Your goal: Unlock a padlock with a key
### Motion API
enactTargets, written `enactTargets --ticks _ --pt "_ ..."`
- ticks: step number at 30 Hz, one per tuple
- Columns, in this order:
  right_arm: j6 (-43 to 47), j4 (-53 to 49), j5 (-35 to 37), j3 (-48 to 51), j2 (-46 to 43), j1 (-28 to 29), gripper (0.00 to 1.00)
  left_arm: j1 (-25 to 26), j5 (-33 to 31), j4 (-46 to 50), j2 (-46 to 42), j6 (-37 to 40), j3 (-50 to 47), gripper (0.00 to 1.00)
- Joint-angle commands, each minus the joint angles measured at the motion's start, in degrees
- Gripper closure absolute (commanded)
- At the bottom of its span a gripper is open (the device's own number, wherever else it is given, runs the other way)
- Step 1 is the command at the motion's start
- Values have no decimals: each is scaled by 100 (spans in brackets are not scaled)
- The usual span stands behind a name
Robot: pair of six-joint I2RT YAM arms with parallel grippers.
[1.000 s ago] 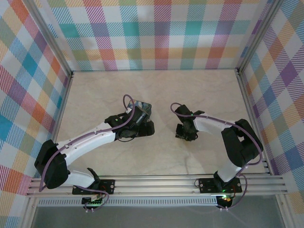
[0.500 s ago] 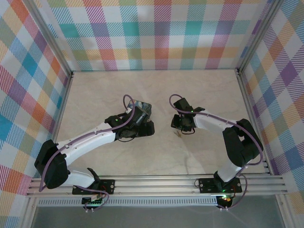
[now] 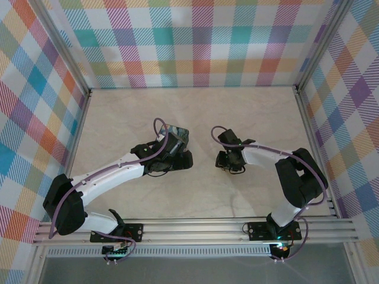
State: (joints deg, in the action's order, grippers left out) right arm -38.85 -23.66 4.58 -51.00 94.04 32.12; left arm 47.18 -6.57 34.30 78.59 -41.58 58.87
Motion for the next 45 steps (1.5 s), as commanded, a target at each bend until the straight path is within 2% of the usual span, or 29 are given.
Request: enactTargets --ticks 1,9,18,31,40,45 --pt "211 194 -233 30 206 -30 56 60 9 -106 5 -82 -44 10" --pt "125 213 -84 255 202 59 63 62 -113 -89 -93 -85 -126 10" --pt "166 189 291 291 161 443 61 57 -123 -112 -16 -39 -117 9" --pt "434 -318 603 -181 -456 450 59 59 -275 4 -121 -61 -86 9" --pt "563 -421 594 -123 -174 453 57 58 -364 102 -113 -31 58 9" --pt "554 -215 422 -61 60 480 61 57 -355 95 -53 -11 107 9"
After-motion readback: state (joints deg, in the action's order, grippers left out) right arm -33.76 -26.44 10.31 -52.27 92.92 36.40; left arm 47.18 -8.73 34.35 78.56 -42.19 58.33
